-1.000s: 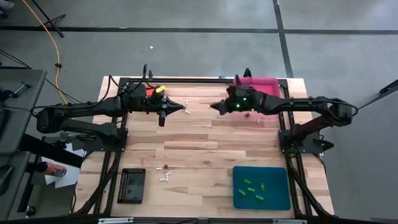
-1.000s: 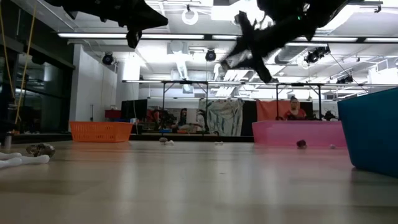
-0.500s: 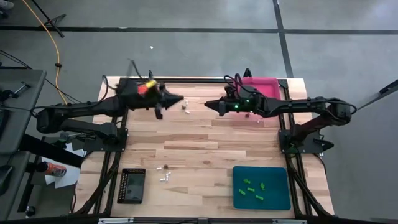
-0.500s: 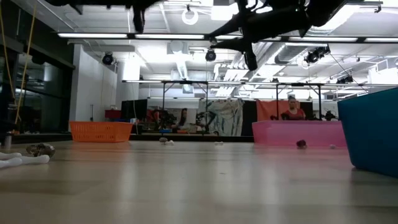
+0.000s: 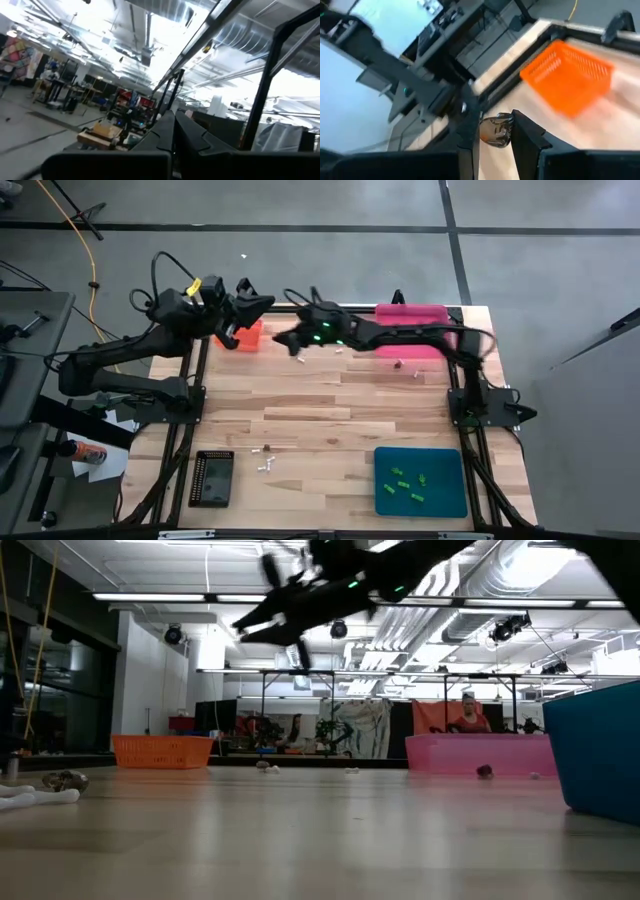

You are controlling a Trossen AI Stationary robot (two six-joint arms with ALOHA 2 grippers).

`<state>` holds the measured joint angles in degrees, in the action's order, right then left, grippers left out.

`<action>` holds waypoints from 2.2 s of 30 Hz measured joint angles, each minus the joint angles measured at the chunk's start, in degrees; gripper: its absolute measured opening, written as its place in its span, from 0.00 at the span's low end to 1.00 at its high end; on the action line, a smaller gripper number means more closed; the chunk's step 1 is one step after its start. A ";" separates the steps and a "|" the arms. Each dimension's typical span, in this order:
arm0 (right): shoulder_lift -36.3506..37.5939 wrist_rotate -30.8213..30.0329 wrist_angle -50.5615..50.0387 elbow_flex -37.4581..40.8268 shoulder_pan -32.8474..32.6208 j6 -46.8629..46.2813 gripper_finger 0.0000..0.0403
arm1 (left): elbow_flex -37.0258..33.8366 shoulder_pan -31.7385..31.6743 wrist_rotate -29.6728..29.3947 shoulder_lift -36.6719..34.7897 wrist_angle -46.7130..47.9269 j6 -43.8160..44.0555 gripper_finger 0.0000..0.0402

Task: Sort Halloween decoration
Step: Put the black skull toy into the orange bin, then adjust the orange bin on the table

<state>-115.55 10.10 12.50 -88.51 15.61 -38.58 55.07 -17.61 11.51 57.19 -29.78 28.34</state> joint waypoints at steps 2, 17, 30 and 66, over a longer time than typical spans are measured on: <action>-5.45 -0.02 -0.57 -6.53 0.45 0.05 0.17 | 0.36 0.18 0.02 -0.02 -0.18 -0.06 0.00; -36.83 -7.96 -2.73 -43.53 2.00 -3.94 0.17 | 0.35 0.52 0.15 0.17 4.59 0.11 0.00; -36.74 -12.84 1.45 -36.33 1.66 -10.48 0.33 | 0.31 1.16 0.15 0.17 6.66 0.50 0.00; 21.69 -0.21 -41.59 13.41 12.60 32.85 0.01 | 0.28 1.18 -7.46 0.39 25.62 -9.03 0.00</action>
<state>-93.86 9.89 -29.08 -75.10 28.20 -5.72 55.35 -16.43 4.05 57.58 -4.16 19.31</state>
